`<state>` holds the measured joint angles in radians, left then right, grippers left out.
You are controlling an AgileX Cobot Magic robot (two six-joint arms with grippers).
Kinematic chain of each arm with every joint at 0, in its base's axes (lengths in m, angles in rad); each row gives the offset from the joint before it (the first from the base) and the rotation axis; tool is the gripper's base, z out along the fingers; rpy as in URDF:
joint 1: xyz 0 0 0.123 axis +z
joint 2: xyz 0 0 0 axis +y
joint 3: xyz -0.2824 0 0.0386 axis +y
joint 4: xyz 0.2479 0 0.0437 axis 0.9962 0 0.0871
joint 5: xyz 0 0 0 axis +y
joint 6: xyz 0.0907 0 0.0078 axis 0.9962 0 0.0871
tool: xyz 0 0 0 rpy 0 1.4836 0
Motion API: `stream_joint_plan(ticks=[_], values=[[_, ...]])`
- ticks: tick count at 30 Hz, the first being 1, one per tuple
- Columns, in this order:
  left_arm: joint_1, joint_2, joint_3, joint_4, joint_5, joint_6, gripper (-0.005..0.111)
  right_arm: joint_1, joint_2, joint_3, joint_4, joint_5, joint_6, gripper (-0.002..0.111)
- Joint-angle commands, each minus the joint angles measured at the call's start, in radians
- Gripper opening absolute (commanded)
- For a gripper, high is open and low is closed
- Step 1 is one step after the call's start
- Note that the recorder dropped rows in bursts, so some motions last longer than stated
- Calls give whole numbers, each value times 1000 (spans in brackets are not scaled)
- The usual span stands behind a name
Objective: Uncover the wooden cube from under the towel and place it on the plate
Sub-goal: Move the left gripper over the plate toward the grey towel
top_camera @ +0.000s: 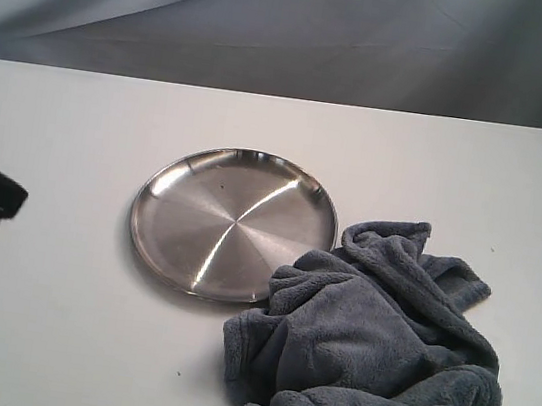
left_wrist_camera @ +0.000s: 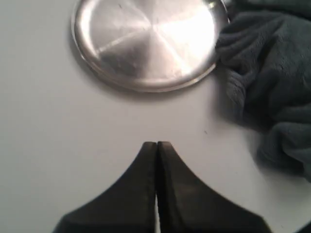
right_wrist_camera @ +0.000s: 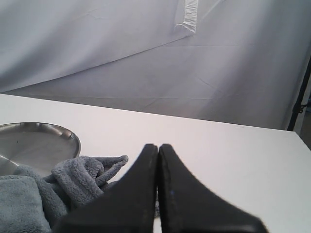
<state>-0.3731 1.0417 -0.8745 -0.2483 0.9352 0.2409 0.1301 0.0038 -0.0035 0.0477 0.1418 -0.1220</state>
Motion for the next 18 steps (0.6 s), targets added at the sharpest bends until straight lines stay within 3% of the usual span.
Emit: stream_joint_plan(ticks=[1, 5, 9, 18], values=[[-73, 71, -4, -19, 117, -61, 0, 3, -4, 3, 6, -6, -2, 0], [-147, 121, -4, 89, 244, -104, 0, 3, -4, 3, 6, -6, -2, 0], [-209, 175, -4, 123, 276, -184, 0, 3, -4, 3, 6, -6, -2, 0], [-247, 291, -4, -236, 159, 78, 0, 3, -4, 3, 6, -6, -2, 0]])
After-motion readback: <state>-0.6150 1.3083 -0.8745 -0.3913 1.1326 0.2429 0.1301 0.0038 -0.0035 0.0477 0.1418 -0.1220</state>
